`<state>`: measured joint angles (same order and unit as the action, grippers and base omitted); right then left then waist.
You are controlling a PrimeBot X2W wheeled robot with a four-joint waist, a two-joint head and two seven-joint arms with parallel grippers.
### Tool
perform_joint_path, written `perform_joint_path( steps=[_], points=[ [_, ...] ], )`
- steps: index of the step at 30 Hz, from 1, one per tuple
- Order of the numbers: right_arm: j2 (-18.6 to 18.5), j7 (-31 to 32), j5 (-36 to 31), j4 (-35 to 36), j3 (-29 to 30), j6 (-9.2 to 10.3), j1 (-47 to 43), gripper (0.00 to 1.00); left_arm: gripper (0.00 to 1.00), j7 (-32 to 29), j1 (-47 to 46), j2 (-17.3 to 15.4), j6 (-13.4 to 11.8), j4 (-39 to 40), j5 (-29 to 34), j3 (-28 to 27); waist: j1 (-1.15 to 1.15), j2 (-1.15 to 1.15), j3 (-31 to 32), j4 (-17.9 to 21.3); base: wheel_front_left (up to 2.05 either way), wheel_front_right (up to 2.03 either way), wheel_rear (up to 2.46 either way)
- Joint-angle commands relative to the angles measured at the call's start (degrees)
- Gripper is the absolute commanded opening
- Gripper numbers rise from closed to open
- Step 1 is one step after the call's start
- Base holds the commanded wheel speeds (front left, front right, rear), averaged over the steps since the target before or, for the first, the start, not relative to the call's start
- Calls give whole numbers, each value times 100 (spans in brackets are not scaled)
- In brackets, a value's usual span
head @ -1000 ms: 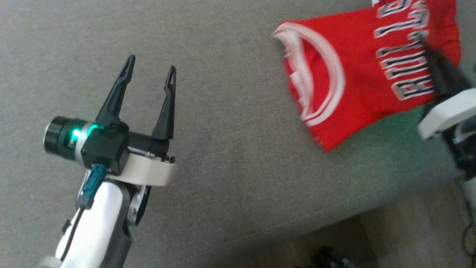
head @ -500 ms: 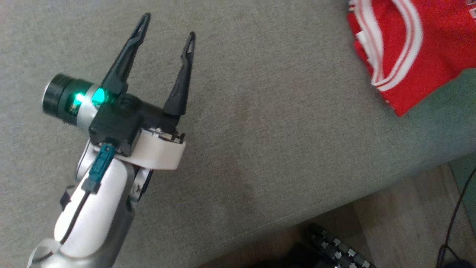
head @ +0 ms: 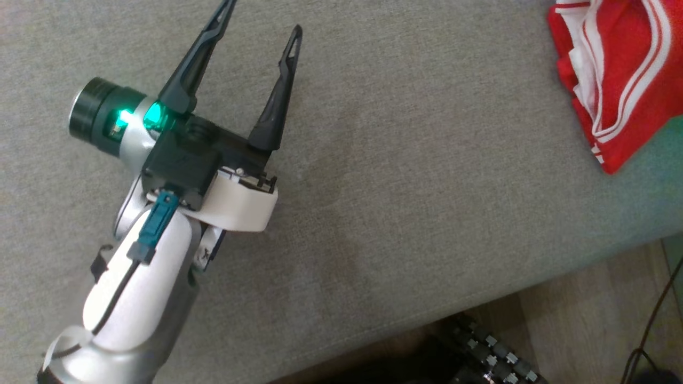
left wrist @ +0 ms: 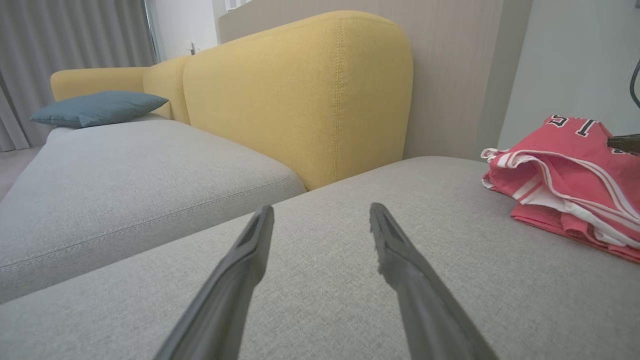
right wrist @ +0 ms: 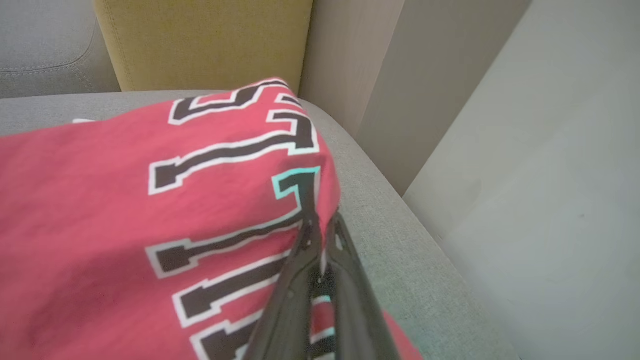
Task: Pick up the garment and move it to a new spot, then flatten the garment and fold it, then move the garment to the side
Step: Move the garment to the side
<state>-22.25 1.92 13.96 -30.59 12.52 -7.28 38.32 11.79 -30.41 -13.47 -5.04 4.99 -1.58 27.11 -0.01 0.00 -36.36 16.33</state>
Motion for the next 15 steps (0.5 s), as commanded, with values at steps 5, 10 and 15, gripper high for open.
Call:
perform_joint_path(
  steps=[5,10,15],
  points=[
    [5,-99,-235,-6,240,-21,-31,100,100,104,-149,-22,-28,93,-22,-137,1,0,121,-71,0,0,0],
    [305,-361,-728,181,768,-21,-356,100,100,186,6,18,-112,-7,-115,-153,1,0,413,-156,0,0,0],
    [823,-712,-895,936,805,-21,-910,100,100,241,268,25,-230,-85,-219,-207,1,0,773,-276,0,0,0]
  ],
)
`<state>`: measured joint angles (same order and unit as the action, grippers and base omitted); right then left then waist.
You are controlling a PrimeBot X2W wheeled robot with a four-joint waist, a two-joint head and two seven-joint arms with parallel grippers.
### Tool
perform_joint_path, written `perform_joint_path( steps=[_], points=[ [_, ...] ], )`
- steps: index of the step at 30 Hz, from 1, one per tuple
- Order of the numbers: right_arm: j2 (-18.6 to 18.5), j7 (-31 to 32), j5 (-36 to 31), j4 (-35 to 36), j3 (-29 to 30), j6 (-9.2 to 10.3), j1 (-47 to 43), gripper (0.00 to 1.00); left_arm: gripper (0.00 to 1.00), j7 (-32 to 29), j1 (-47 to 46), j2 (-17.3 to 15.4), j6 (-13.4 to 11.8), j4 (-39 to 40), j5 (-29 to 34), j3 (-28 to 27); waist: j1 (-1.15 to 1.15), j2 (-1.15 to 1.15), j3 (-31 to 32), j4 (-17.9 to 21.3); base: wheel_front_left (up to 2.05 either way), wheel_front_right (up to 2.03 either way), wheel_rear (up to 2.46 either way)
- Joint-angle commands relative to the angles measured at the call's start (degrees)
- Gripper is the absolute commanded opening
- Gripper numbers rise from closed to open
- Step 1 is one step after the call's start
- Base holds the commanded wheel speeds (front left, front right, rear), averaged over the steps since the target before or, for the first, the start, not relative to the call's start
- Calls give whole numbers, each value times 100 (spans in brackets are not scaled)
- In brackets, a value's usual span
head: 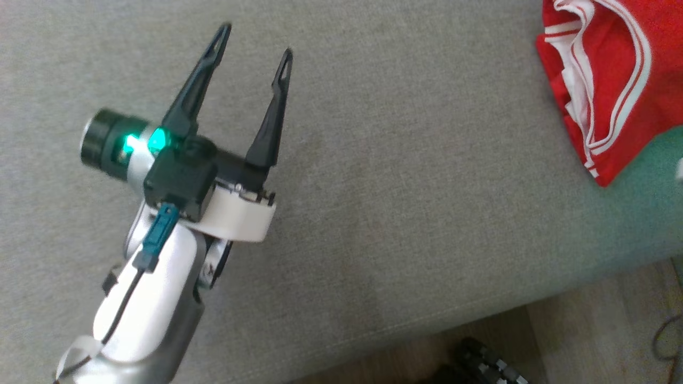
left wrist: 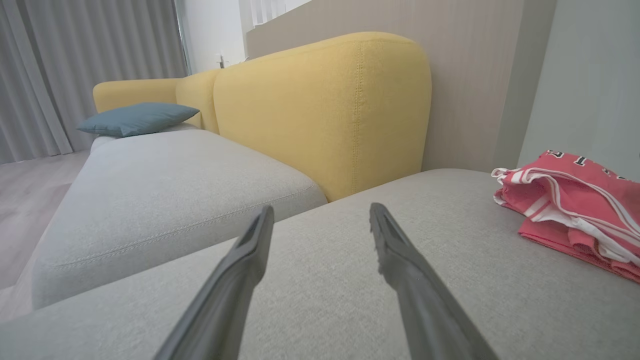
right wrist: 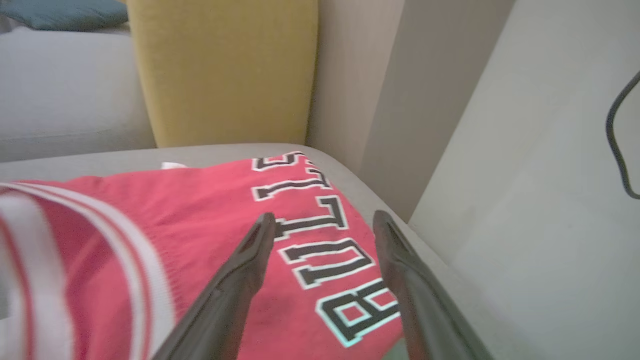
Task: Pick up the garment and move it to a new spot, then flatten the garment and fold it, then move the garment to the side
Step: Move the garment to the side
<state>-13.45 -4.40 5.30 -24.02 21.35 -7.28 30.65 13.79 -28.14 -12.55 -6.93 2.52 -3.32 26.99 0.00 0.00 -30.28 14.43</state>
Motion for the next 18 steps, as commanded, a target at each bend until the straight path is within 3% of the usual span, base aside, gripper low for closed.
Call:
perform_joint_path(
  steps=[1,7,18],
  points=[
    [52,-153,-13,473,-151,-21,-274,100,100,49,99,-71,-70,153,-66,-216,0,0,234,-112,0,0,0],
    [629,-282,87,1497,-793,-21,-1086,100,100,83,469,-64,-246,98,-229,-350,0,0,634,-370,0,0,0],
    [986,-139,330,2475,-2110,-21,-1757,100,100,113,1326,-42,-663,28,-592,-789,0,0,1220,-1137,0,0,0]
  ],
)
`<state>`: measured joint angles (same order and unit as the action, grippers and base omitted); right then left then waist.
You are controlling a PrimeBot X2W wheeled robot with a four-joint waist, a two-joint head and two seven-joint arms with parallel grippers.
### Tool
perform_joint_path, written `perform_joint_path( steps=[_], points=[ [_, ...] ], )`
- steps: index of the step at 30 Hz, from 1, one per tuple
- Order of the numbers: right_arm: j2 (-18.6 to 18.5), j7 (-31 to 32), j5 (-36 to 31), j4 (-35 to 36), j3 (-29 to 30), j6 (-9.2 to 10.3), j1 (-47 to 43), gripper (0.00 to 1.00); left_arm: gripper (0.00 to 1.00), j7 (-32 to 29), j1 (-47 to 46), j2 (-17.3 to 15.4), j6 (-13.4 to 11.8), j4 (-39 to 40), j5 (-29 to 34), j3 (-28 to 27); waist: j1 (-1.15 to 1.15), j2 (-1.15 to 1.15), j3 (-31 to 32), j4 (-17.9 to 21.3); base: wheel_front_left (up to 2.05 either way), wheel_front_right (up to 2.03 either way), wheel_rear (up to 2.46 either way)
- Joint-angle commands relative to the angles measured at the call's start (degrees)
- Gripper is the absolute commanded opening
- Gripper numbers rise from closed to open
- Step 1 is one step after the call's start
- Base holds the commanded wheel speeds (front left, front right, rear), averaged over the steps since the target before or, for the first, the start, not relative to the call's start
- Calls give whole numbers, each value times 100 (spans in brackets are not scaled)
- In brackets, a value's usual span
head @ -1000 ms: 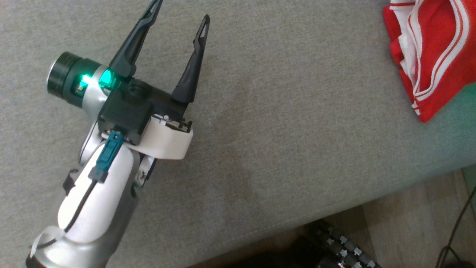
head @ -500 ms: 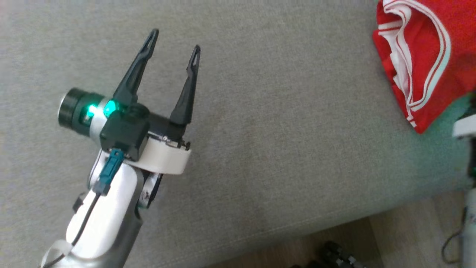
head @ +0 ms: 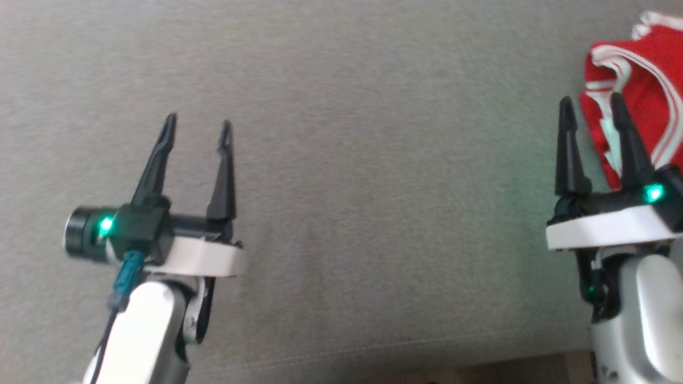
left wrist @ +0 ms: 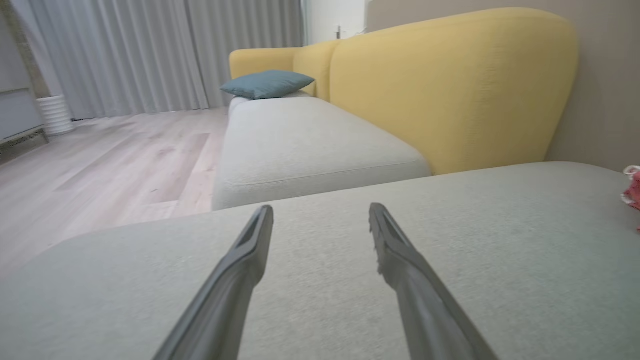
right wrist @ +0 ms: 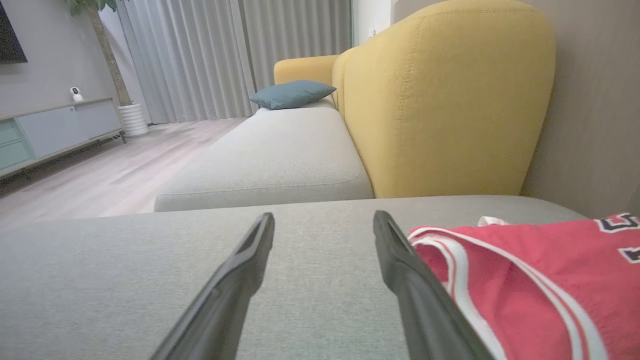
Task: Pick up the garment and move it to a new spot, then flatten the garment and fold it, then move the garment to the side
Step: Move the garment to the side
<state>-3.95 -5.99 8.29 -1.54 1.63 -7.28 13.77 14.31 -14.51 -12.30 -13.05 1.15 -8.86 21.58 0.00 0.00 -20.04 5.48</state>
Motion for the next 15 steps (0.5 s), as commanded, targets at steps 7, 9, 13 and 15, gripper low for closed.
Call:
perform_joint_path(
  steps=[7,9,13,15],
  points=[
    [90,164,-11,499,-309,-21,-452,100,100,67,511,-166,-223,192,-197,-582,0,0,537,-502,0,0,0],
    [97,228,-13,603,-326,-21,-594,100,100,67,645,-181,-238,195,-216,-615,0,0,648,-507,0,0,0],
    [103,333,9,747,-301,-21,-832,100,100,68,806,-198,-238,169,-252,-643,0,0,825,-496,0,0,0],
    [104,397,62,805,-292,-21,-982,100,100,68,906,-215,-247,125,-270,-651,0,0,937,-473,0,0,0]
  ],
)
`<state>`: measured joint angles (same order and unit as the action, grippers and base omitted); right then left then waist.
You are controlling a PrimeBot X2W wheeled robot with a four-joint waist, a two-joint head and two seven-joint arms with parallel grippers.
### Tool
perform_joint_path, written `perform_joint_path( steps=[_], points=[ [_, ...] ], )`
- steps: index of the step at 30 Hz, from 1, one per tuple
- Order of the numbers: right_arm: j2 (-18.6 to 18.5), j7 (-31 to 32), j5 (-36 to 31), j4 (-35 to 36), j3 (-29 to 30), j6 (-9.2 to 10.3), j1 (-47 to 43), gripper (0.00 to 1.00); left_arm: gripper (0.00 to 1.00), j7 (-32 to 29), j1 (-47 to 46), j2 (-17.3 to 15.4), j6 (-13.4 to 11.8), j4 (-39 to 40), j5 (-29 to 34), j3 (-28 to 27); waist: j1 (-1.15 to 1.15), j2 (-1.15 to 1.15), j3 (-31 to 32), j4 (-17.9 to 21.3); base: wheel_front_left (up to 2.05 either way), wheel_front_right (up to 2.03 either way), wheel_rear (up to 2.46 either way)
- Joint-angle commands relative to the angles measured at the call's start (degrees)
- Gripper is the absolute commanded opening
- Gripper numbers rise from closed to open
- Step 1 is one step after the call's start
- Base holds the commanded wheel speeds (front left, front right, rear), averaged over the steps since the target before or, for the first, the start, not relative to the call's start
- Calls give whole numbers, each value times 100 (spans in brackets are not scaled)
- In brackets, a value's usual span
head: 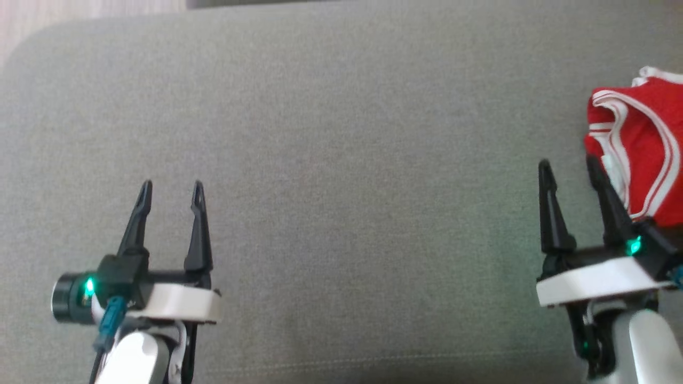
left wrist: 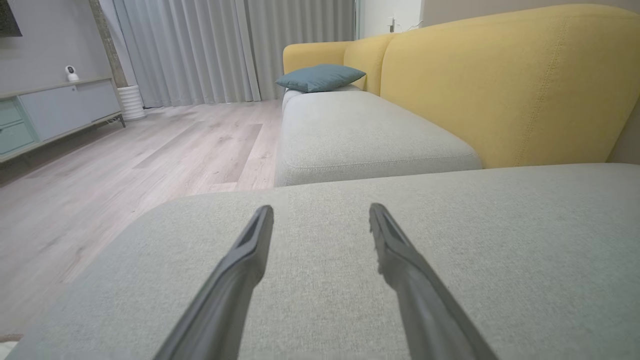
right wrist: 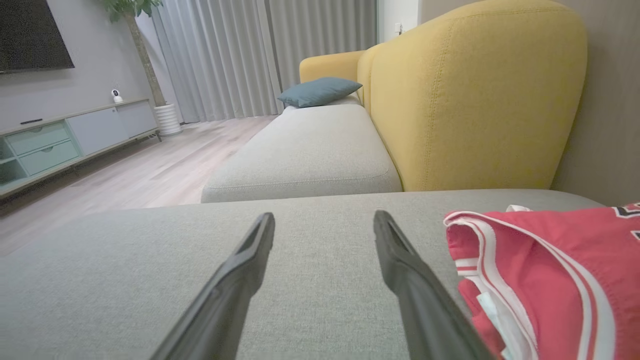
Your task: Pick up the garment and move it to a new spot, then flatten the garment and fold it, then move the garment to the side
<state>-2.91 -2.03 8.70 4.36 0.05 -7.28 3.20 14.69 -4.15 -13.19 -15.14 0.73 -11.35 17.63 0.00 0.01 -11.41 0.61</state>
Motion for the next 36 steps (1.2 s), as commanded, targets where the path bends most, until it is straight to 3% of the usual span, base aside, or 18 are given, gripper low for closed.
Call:
perform_joint_path(
  steps=[1,14,36],
  points=[
    [0,22,41,236,-140,-21,13,100,100,29,-84,-131,-40,149,-35,-260,0,-1,126,30,0,0,0],
    [2,207,159,216,-156,-21,-506,100,100,-156,397,-189,-35,6,-196,-169,0,-1,750,85,0,0,0],
    [3,311,177,284,-138,-21,-601,100,100,-320,417,-314,-73,71,-205,-71,0,-1,819,103,0,0,0]
  ],
)
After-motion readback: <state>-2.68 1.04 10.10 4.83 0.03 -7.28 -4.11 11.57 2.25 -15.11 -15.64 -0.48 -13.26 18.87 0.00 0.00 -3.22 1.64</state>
